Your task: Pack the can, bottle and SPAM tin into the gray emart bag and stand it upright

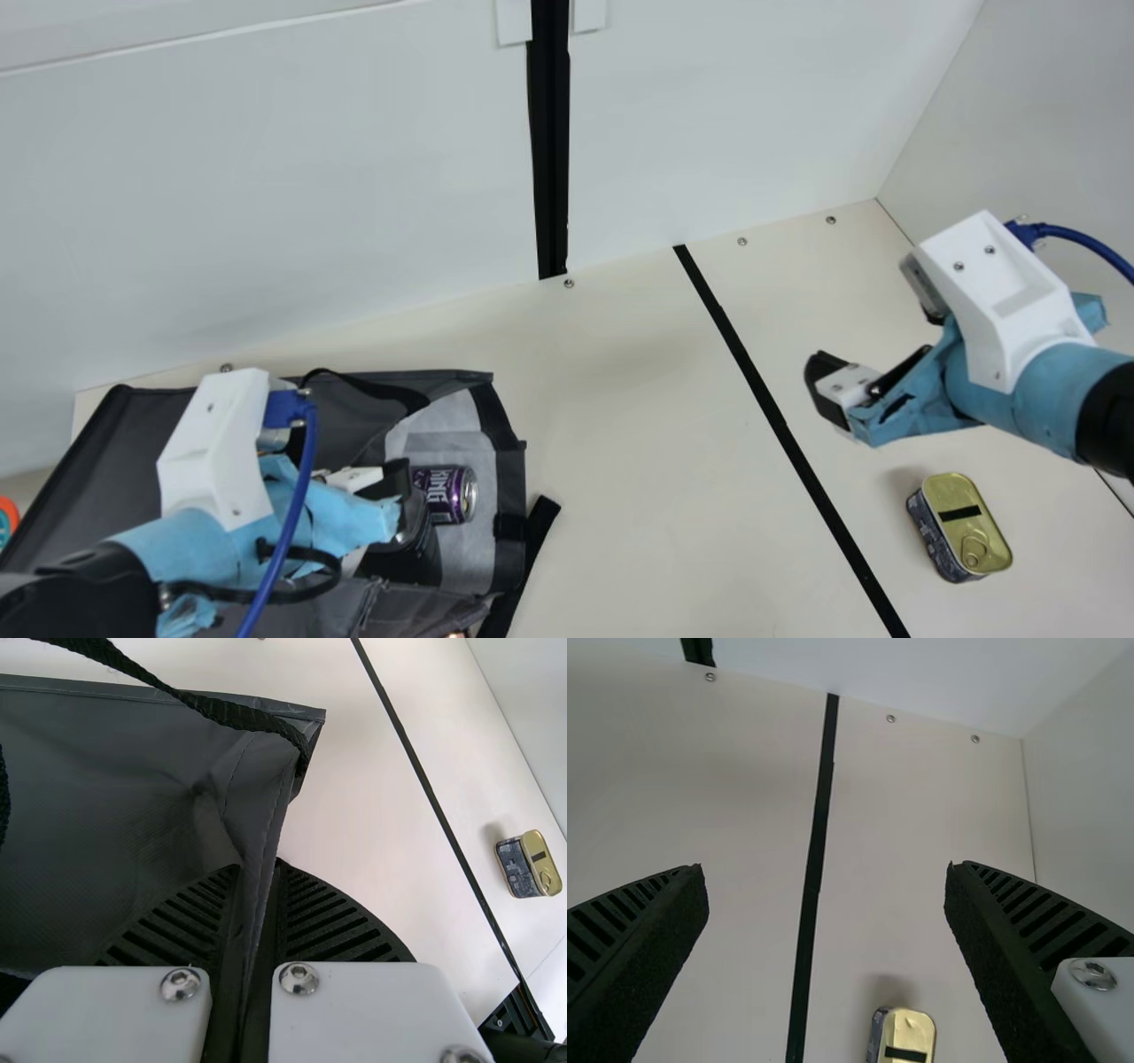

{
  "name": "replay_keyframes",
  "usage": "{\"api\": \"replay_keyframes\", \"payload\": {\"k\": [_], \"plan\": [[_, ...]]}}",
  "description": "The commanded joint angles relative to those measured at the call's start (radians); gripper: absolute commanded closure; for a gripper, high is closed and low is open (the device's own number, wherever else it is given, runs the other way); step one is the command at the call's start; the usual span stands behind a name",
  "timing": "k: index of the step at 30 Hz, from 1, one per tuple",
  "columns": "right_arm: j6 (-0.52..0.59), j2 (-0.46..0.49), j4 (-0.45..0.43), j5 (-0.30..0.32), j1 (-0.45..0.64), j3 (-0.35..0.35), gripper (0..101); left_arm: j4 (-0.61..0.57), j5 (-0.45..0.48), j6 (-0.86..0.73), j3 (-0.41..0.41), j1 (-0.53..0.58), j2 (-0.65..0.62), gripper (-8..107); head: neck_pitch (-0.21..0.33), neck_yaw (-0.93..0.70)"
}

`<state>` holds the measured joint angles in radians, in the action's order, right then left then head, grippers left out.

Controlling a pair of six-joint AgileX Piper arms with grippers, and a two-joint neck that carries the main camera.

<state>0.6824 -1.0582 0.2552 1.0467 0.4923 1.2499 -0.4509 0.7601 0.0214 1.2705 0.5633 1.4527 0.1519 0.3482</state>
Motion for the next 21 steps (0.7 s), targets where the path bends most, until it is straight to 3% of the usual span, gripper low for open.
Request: {"api": "replay_keyframes", "payload": {"k": [1, 18, 21], "plan": [[-0.028, 0.007, -0.042, 0.01, 0.005, 0.003, 6, 0.0, 0.0, 0.0, 0.0, 0.0, 0.0, 107, 0.023, 0.001], [-0.233, 0.105, -0.228, 0.172, 0.03, 0.023, 6, 0.0, 0.0, 0.0, 0.0, 0.0, 0.0, 107, 0.023, 0.001], [-0.284, 0.125, -0.265, 0.173, 0.011, -0.003, 6, 0.0, 0.0, 0.0, 0.0, 0.0, 0.0, 107, 0.023, 0.001]]}}
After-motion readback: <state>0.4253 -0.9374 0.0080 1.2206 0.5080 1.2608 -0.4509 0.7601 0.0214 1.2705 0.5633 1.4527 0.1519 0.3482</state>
